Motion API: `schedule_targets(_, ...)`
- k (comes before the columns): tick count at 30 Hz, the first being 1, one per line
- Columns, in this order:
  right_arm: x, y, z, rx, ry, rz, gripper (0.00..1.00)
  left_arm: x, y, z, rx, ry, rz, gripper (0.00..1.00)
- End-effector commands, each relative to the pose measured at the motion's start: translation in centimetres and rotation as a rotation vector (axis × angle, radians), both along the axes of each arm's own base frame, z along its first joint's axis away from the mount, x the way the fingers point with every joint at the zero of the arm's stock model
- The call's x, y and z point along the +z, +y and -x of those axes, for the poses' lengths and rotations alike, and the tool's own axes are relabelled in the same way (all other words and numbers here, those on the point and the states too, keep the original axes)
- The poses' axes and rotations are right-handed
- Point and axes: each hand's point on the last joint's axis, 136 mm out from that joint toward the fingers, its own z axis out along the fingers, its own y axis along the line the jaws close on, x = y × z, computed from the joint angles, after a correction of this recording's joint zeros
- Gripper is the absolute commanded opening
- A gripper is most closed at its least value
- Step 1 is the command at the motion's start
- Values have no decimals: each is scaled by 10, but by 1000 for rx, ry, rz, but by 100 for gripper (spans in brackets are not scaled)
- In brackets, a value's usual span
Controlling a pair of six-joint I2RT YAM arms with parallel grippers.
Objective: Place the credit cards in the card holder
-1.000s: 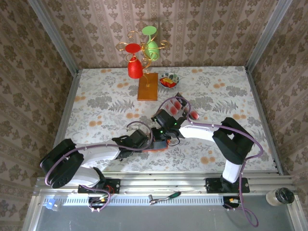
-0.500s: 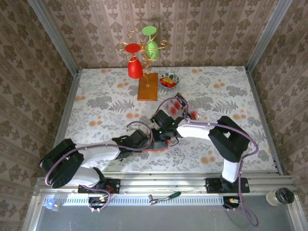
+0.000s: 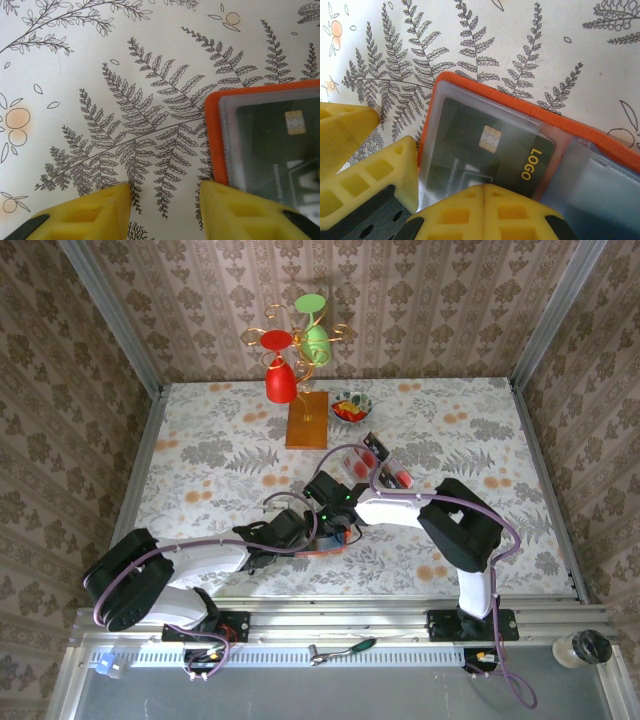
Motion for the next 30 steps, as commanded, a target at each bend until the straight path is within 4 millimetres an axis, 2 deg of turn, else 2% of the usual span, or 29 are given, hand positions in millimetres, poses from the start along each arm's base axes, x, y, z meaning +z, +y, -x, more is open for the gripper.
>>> schedule_targets(1, -6, -1, 7, 16, 24, 22, 4, 5, 0, 1, -5, -3, 15, 43)
schedule_targets(4, -3, -2, 8, 12, 19, 14, 4, 13, 9, 0, 22, -17, 19, 43)
schedule_targets(8, 2, 0, 6, 5, 10, 0, 4, 14, 12, 0, 27, -15, 23, 43)
schedule_targets(22, 21, 3, 3, -6, -15, -40, 4, -7, 5, 2, 12, 24, 9, 42)
schedule_targets(30, 49, -3, -1, -23, -67, -64, 5, -13, 8, 4, 15, 31, 2, 42)
